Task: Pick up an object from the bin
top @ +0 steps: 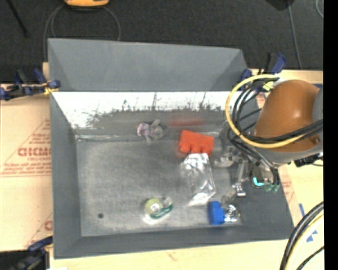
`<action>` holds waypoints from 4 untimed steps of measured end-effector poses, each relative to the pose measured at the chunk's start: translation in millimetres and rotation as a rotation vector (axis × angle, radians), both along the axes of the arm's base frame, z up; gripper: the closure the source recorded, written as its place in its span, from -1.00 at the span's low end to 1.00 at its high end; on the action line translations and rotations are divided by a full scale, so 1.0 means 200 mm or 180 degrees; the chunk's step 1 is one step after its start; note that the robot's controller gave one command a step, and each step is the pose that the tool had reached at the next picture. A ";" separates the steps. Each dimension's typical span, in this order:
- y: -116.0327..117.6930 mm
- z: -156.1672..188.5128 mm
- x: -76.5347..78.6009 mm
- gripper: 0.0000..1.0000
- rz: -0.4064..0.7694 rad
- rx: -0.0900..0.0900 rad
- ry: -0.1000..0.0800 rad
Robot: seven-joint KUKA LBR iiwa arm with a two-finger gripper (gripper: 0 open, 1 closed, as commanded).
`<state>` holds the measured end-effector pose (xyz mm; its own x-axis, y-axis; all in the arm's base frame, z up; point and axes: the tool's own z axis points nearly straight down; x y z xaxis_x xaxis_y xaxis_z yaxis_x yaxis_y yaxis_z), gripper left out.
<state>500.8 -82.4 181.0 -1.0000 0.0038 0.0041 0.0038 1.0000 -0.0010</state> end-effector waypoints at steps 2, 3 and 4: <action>0.05 -0.31 0.13 -1.00 0.1876 -0.0023 -0.0066; 0.07 -0.29 0.24 -1.00 0.2362 -0.0008 -0.0038; 0.10 -0.36 0.18 -1.00 0.2599 0.0000 -0.0029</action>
Offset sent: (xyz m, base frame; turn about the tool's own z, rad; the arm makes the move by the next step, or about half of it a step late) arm 0.0084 0.0081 -0.1110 -0.4918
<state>535.8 -61.6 108.8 -0.6876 -0.7261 -0.0040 -0.7261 0.6876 -0.0045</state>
